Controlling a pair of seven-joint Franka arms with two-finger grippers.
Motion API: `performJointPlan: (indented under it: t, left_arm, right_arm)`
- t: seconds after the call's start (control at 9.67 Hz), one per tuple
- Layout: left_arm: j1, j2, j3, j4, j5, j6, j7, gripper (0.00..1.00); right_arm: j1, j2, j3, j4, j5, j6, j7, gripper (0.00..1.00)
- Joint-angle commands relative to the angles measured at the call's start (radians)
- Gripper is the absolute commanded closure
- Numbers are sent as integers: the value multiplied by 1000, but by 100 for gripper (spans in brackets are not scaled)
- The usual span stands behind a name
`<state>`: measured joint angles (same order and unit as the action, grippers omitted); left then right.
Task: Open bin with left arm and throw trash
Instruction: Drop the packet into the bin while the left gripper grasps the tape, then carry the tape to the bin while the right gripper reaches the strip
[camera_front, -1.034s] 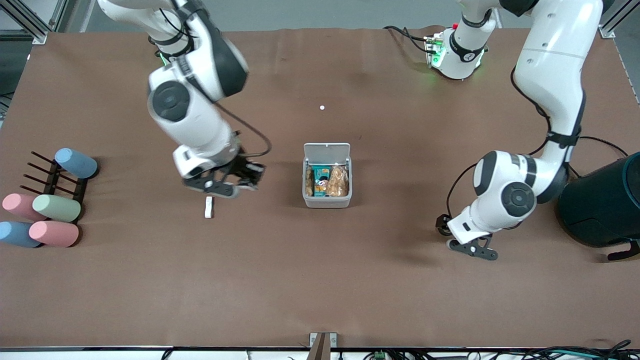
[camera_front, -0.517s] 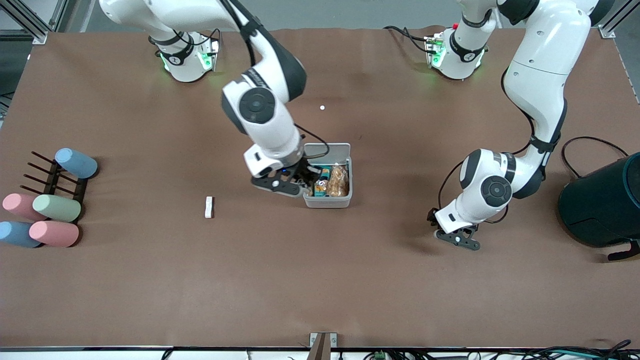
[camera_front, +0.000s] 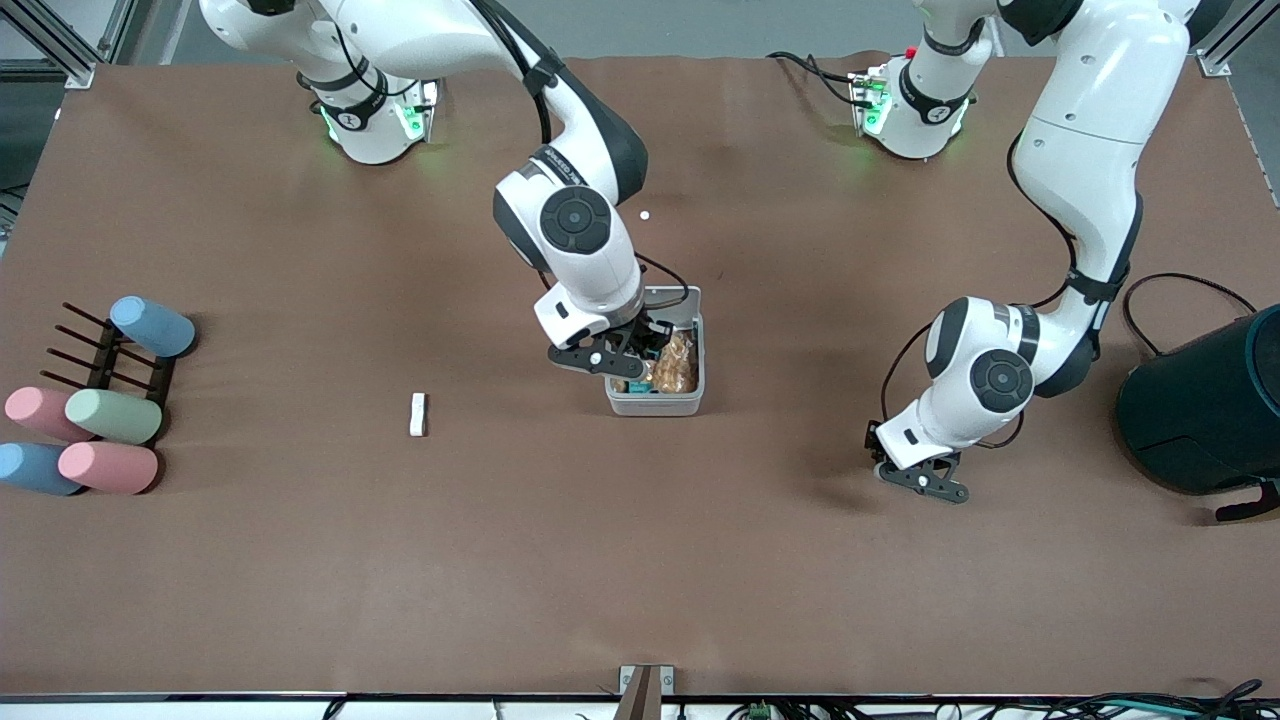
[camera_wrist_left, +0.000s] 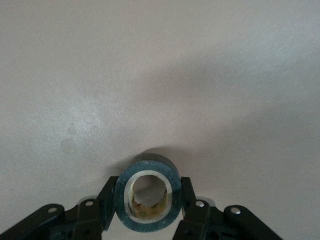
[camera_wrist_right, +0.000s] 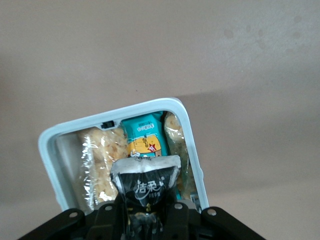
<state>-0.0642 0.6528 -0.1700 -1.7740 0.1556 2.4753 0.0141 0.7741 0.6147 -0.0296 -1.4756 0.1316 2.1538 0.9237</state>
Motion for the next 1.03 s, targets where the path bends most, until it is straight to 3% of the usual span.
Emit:
performJointPlan:
  t: [0.0,0.31,0.72,0.93]
  left_arm:
    - [-3,-50,-84,103,7,-192,-104,100]
    - [-11,-59,-207,166,9,-263,-332,100]
    - [-181,-56,-234,197,21,-263,-688,100]
    - [-222,-51,-233,197,21,-263,-756,100]
  right_arm:
    - [19,23,-10,20,-21,-3,10,63]
    - [17,28,-13,24,-21,-3,10,17]
    - [-25,-15,-18,26,-17,-31,1,11]
    - [-129,-87,-16,12,-9,-168,-9,11]
